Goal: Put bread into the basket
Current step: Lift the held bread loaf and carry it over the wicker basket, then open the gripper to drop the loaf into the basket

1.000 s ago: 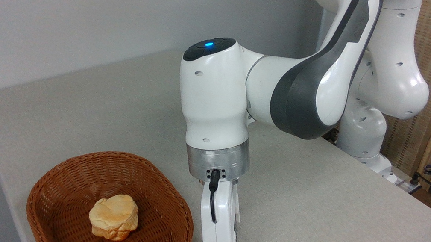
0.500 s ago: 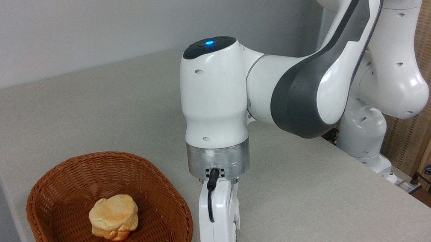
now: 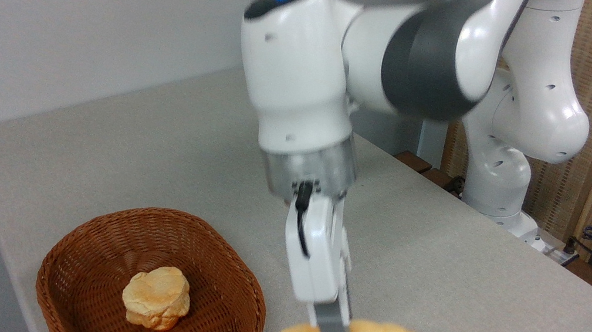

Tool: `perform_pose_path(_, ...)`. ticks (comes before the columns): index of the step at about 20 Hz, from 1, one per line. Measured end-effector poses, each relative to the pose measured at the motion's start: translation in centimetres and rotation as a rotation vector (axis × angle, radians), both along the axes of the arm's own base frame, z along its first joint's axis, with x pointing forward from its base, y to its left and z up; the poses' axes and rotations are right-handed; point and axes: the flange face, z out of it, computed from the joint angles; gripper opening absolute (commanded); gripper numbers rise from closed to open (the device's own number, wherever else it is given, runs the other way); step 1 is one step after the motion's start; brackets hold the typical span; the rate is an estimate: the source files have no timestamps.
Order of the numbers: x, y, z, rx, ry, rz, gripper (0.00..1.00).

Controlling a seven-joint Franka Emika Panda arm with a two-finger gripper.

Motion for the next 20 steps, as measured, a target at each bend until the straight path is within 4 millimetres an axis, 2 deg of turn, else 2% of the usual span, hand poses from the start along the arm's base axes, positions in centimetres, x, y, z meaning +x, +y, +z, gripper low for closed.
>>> perform_pose_path(1,-0.1,0.0,2.1,0.000,0.017,0.012,0.22)
perform_pose_path(3,-0.2,-0.6,4.4,-0.004,0.036,0.020,0.28)
perform_pose_path(6,0.4,-3.3,6.8,-0.127,-0.015,0.135,0.28)
perform_pose_path(8,0.9,-5.9,7.4,-0.231,-0.054,0.262,0.29)
perform_pose_path(9,1.3,-8.3,7.3,-0.269,-0.064,0.349,0.30)
perform_pose_path(13,3.0,-14.0,8.0,-0.335,-0.166,0.611,0.33)
perform_pose_path(16,4.4,-15.6,8.3,-0.439,-0.234,0.809,0.49)
perform_pose_path(17,4.9,-15.8,8.5,-0.475,-0.263,0.878,0.68)
perform_pose_path(18,5.2,-16.2,8.6,-0.495,-0.281,0.923,0.93)
perform_pose_path(20,6.0,-18.1,8.3,-0.524,-0.315,1.012,1.00)
